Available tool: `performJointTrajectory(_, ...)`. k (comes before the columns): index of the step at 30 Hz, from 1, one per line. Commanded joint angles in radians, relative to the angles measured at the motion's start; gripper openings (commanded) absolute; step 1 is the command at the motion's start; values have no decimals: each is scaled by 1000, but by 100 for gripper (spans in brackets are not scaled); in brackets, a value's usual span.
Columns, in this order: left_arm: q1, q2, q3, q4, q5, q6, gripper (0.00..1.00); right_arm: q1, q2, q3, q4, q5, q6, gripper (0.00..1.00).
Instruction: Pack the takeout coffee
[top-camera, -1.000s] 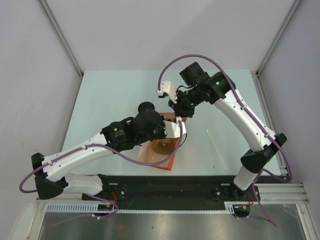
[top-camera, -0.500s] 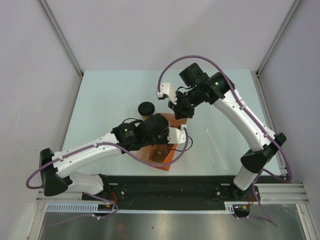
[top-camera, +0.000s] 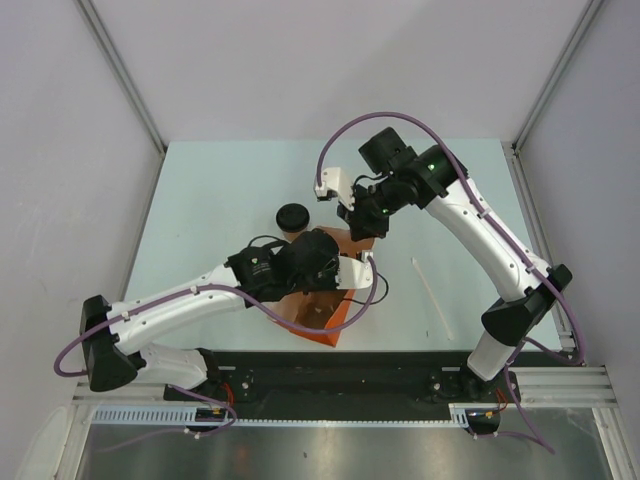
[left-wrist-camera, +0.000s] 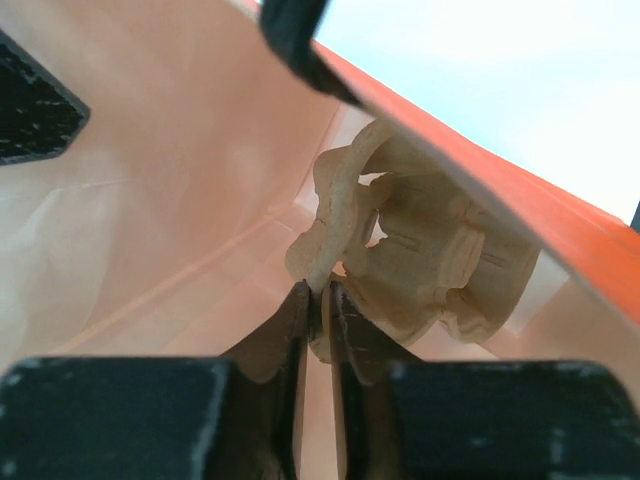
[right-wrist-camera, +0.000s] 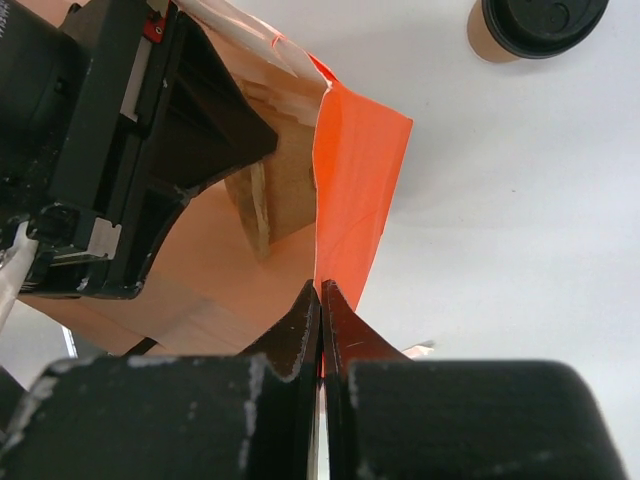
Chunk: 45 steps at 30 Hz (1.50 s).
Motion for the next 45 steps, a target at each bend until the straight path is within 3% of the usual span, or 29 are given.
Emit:
performJointTrajectory(1, -3, -6, 41, 0, -2, -29, 21, -9, -25, -14, -45, -45, -20, 0)
performJointTrajectory(10, -3, -10, 131, -17, -20, -39, 42, -9, -25, -25, -43, -52, -18, 0)
performJointTrajectory(17, -6, -13, 191, -47, 24, -39, 48, -16, -28, -37, -40, -43, -22, 0)
performJointTrajectory(21, -4, -32, 208, -64, 54, -41, 57, -35, -31, -37, -39, -54, -20, 0)
performJointTrajectory(37, -6, 73, 265, -133, 66, 27, 66, -29, -56, -51, -60, -115, -32, 0)
performJointTrajectory(45, -10, 111, 260, -152, 28, 28, 65, -12, -63, -49, -60, -103, -5, 0)
